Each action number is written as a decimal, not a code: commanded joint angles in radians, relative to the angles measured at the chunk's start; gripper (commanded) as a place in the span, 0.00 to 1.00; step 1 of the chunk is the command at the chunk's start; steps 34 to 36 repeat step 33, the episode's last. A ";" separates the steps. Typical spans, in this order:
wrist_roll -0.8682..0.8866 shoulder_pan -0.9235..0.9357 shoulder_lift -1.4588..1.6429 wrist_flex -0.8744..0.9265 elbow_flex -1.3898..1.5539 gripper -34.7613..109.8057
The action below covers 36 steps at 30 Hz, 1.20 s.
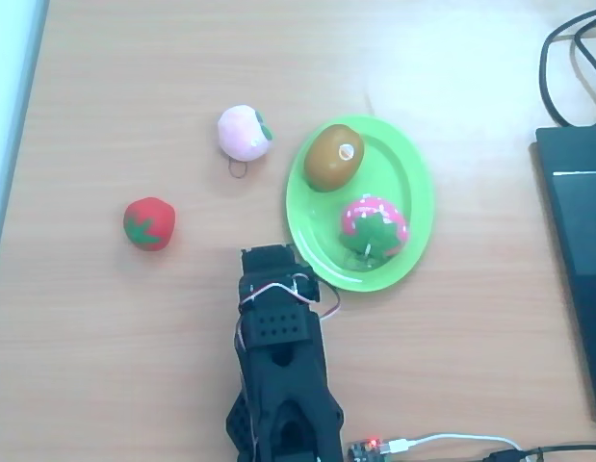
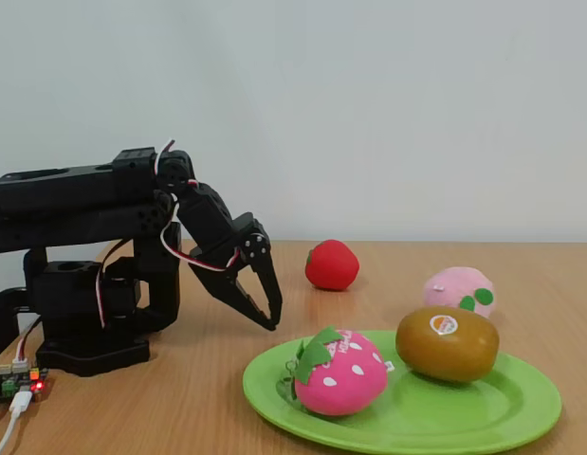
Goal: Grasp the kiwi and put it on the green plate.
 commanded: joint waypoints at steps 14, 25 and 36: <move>0.012 -0.014 0.015 0.021 0.003 0.20; 0.012 -0.014 0.015 0.021 0.003 0.18; 0.012 -0.014 0.015 0.021 0.003 0.18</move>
